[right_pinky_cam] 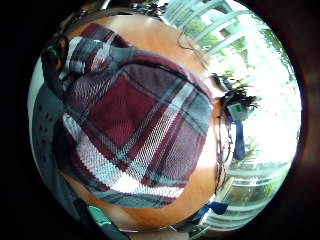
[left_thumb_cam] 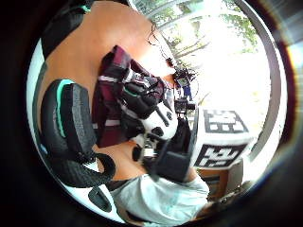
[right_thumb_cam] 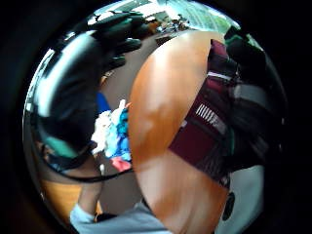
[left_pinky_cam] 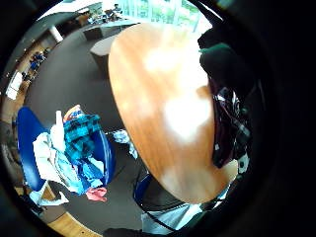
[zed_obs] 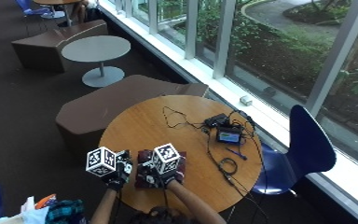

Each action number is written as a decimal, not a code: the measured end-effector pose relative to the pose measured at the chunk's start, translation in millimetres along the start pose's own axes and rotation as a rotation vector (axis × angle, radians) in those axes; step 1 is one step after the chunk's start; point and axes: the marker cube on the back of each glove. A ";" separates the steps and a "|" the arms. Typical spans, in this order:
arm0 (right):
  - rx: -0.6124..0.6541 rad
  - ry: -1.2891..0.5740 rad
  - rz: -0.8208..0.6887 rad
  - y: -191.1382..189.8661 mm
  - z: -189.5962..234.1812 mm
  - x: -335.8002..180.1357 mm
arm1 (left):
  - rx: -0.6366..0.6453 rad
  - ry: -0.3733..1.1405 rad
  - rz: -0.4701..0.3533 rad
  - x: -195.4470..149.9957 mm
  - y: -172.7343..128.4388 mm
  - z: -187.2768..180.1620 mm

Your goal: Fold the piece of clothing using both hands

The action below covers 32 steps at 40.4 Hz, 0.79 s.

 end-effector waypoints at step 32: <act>0.045 0.153 0.349 70.2 -98.8 138.1 | -0.058 -0.376 0.217 84.0 22.8 -1.9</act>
